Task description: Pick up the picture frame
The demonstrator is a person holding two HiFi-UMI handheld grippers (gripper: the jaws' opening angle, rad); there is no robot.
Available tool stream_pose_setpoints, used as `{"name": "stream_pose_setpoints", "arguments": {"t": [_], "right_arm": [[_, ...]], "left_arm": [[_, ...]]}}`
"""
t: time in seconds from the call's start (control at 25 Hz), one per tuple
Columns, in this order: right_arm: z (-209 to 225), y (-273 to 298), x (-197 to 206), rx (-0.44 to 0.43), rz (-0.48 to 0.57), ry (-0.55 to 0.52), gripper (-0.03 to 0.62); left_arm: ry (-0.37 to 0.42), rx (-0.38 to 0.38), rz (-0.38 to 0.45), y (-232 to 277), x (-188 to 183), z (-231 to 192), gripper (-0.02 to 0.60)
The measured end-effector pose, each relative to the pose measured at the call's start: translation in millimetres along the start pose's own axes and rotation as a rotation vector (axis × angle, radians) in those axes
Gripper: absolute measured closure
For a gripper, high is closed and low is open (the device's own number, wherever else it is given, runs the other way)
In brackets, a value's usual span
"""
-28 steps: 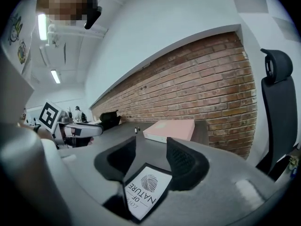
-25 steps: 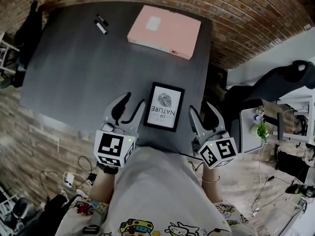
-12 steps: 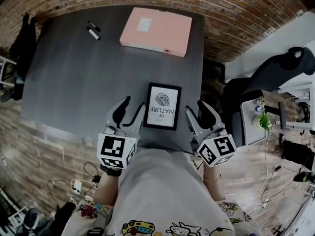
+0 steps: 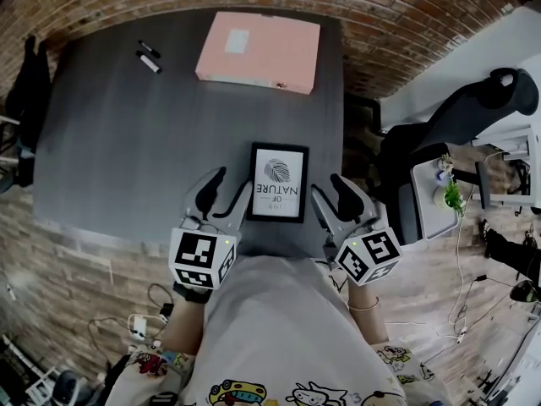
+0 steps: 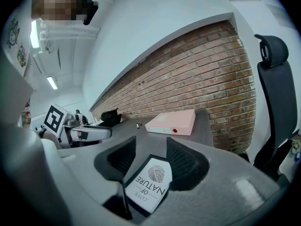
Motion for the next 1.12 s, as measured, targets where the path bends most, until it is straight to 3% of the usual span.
{"name": "stream_pose_setpoints", "arguments": {"t": [0.64,1.12], "right_arm": [[20.8,22.7,39.6,0.002,-0.117,0.143,0.395],[42.5,49.2,83.8,-0.003,-0.183,0.258,0.395]], "left_arm": [[-0.02,0.091,-0.15,37.8,27.8,2.1,0.382],[-0.06,0.062,-0.261,65.6,84.4,-10.8,0.394]]}}
Point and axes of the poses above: the fingertips, and each gripper's own axes: y forward along the fingers, z to its right, x out of its underside, the point moved 9 cm from there along -y, backward along the fingers
